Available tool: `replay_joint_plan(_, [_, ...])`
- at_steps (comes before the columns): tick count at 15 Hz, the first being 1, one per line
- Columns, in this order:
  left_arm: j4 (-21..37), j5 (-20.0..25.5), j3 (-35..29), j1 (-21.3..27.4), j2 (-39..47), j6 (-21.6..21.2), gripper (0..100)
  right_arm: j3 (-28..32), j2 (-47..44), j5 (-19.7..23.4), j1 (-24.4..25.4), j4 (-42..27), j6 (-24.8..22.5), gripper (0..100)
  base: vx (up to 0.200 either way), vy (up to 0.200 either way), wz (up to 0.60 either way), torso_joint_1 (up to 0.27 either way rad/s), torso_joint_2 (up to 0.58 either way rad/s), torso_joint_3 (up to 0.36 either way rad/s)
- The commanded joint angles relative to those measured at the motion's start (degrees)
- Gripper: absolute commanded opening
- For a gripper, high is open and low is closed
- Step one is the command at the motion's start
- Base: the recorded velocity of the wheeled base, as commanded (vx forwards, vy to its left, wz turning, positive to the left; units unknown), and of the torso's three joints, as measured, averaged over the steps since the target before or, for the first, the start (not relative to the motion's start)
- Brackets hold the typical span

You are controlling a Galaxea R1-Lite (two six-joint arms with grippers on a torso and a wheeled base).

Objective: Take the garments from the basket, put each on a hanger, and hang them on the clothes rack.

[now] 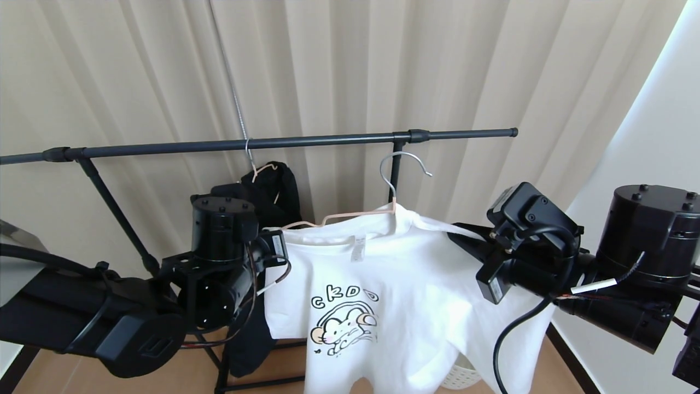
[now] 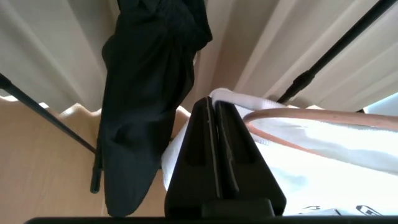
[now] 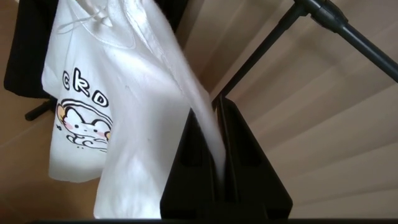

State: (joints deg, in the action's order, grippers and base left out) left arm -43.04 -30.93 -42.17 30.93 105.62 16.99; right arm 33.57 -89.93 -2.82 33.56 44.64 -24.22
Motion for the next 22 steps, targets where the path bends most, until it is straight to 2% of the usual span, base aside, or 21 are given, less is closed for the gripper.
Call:
replay_joint_plan(1, [-0.02, -0.01, 0.24, 0.45, -2.26, -0.21, 0, 0.09, -0.95, 0.00, 0.01, 0.09, -0.12, 0, 0.000, 0.000, 0.00, 0.000, 0.00, 0.000])
replay_joint_plan(9, [-0.02, -0.01, 1.83, 6.07, -5.51, -0.65, 0, 0.70, -3.85, 0.09, 0.54, 0.71, 0.23, 0, 0.000, 0.000, 0.00, 0.000, 0.00, 0.000])
replay_joint_plan(12, [-0.02, -0.01, 1.56, 8.10, -6.04, -0.65, 0, 0.27, -3.50, 0.18, 2.12, 0.80, 3.04, 0, 0.000, 0.000, 0.00, 0.000, 0.00, 0.000])
replay_joint_plan(15, [0.33, 0.34, 0.51, 9.33, -8.06, -2.84, 0, -0.26, -2.79, 1.59, 2.39, 0.80, 3.83, 0, 0.000, 0.000, 0.00, 0.000, 0.00, 0.000])
replay_joint_plan(17, [0.51, 0.43, -0.02, 9.59, -8.06, -4.60, 0, -2.55, -2.09, 2.55, 2.39, 1.76, 7.70, 0, 0.000, 0.000, 0.00, 0.000, 0.00, 0.000])
replay_joint_plan(19, [1.03, 0.43, -1.95, 11.08, -8.15, -6.62, 0, -3.16, -3.32, 2.46, 3.79, 5.72, 13.24, 0, 0.000, 0.000, 0.00, 0.000, 0.00, 0.000])
replay_joint_plan(21, [2.62, 0.43, -3.54, 12.05, -8.68, -7.85, 0, -3.16, -4.46, 2.29, 3.79, 7.39, 13.94, 0, 0.000, 0.000, 0.00, 0.000, 0.00, 0.000])
replay_joint_plan(22, [6.83, 0.34, -6.44, 13.63, -9.47, -8.12, 0, -3.07, -4.82, -0.44, 3.79, 8.00, 13.94, 0, 0.000, 0.000, 0.00, 0.000, 0.00, 0.000])
